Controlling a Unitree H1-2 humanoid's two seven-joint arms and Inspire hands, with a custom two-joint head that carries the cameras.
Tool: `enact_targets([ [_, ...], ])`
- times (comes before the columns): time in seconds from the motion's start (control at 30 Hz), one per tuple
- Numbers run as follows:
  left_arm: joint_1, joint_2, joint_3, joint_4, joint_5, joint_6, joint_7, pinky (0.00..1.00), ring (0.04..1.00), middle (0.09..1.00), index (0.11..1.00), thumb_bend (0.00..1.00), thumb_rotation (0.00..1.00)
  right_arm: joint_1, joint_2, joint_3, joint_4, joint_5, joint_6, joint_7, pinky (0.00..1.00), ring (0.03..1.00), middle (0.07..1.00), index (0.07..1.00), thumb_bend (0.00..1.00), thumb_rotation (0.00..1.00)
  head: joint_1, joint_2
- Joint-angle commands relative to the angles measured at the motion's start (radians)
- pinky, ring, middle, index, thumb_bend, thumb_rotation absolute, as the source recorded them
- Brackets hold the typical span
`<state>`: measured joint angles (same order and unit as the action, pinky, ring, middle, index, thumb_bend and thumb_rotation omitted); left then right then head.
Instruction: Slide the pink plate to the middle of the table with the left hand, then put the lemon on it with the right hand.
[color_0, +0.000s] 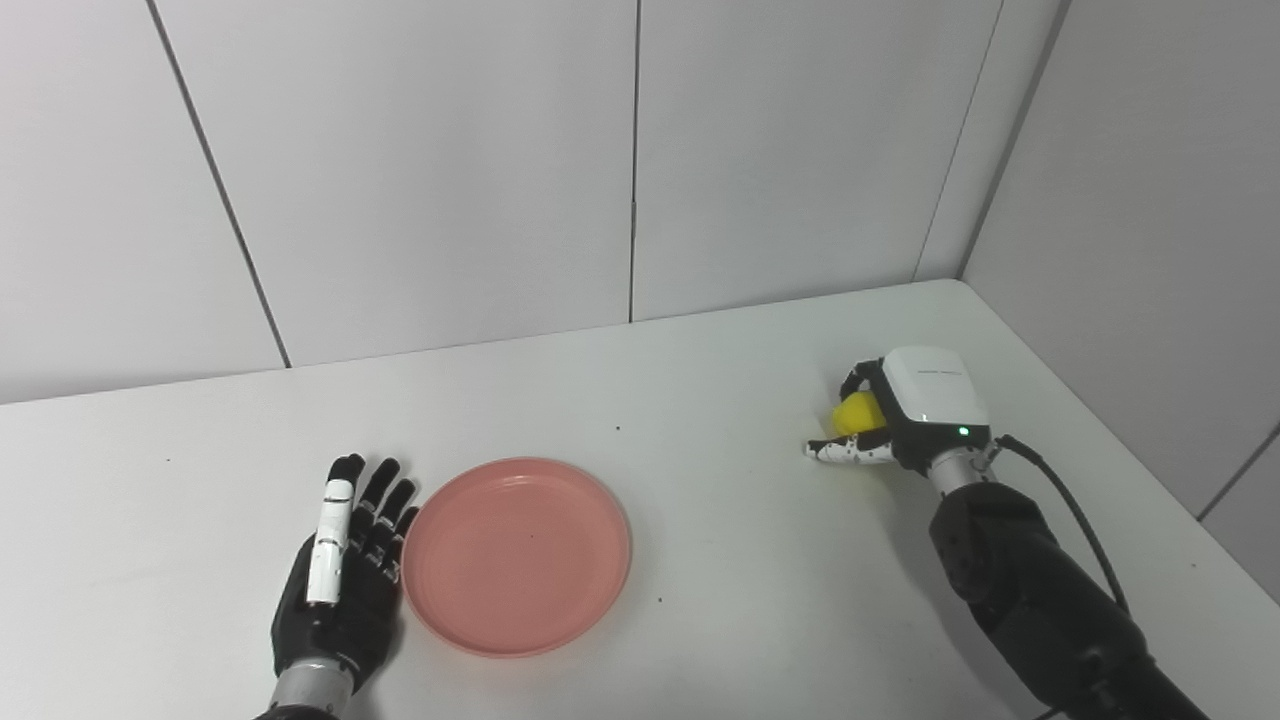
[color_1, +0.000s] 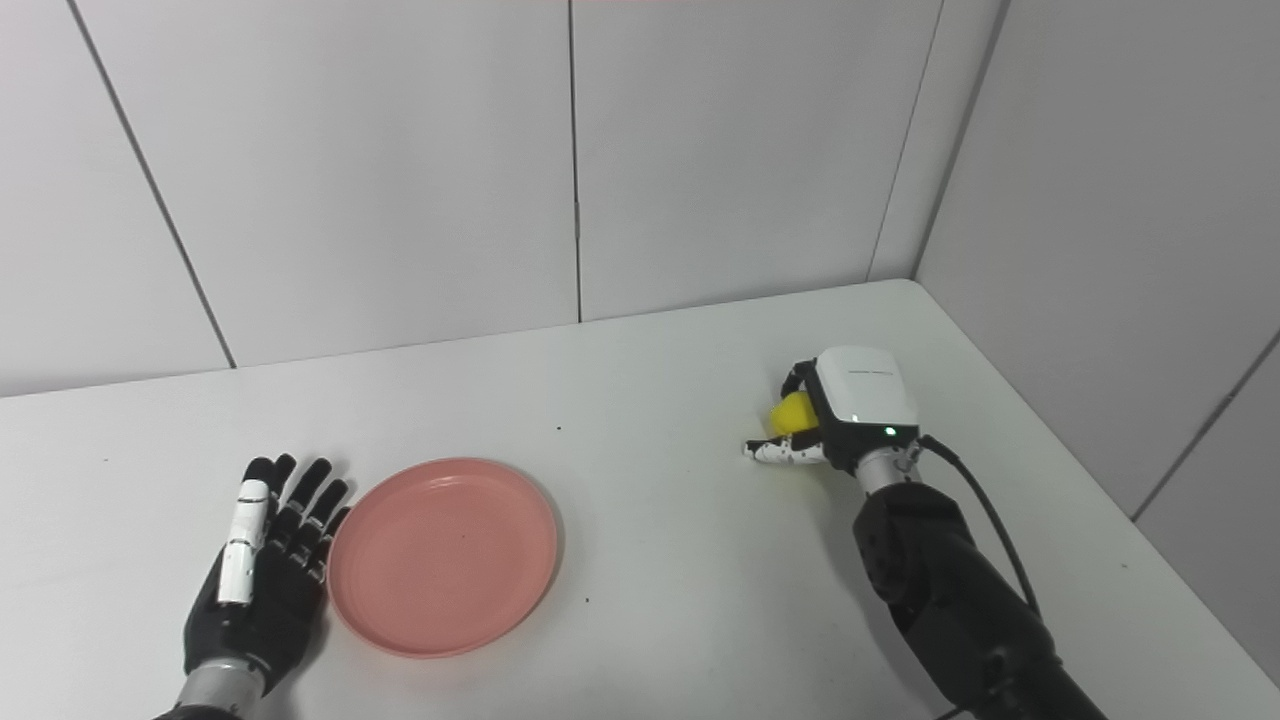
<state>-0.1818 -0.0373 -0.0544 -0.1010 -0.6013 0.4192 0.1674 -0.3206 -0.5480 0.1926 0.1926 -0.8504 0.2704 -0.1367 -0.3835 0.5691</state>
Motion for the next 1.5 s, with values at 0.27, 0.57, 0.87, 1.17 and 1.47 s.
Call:
enact_targets([
  [0.27,0.030,-0.020,-0.017,0.023,0.033,0.050,0.020,1.00,0.979,0.958,1.000,0.56,0.61,-0.087,-0.014,0.014,-0.122,-0.017,-0.085,-0.002,0.14,0.196,0.268,0.386,0.58,0.41,0.032,0.000],
  [0.57,0.033,-0.047,-0.017,0.028,0.075,0.050,0.007,1.00,0.976,0.956,1.000,0.57,0.60,-0.122,0.014,0.039,-0.231,-0.030,-0.083,0.093,0.13,0.185,0.251,0.344,0.59,0.43,0.082,-0.005],
  [0.87,0.038,-0.086,-0.013,0.040,0.120,0.043,-0.011,1.00,0.962,0.948,1.000,0.59,0.60,-0.141,0.060,0.055,-0.329,-0.032,-0.094,0.163,0.13,0.183,0.252,0.356,0.59,0.38,0.154,-0.008],
  [1.17,0.044,-0.123,-0.004,0.053,0.185,0.032,-0.028,1.00,0.934,0.932,1.000,0.59,0.64,-0.149,0.097,0.071,-0.376,-0.059,-0.107,0.201,0.13,0.193,0.273,0.407,0.57,0.36,0.207,-0.005],
  [1.47,0.046,-0.178,0.016,0.055,0.220,0.037,-0.018,0.99,0.925,0.916,1.000,0.61,0.60,-0.152,0.104,0.069,-0.397,-0.049,-0.146,0.231,0.13,0.193,0.273,0.420,0.57,0.35,0.289,-0.004],
])
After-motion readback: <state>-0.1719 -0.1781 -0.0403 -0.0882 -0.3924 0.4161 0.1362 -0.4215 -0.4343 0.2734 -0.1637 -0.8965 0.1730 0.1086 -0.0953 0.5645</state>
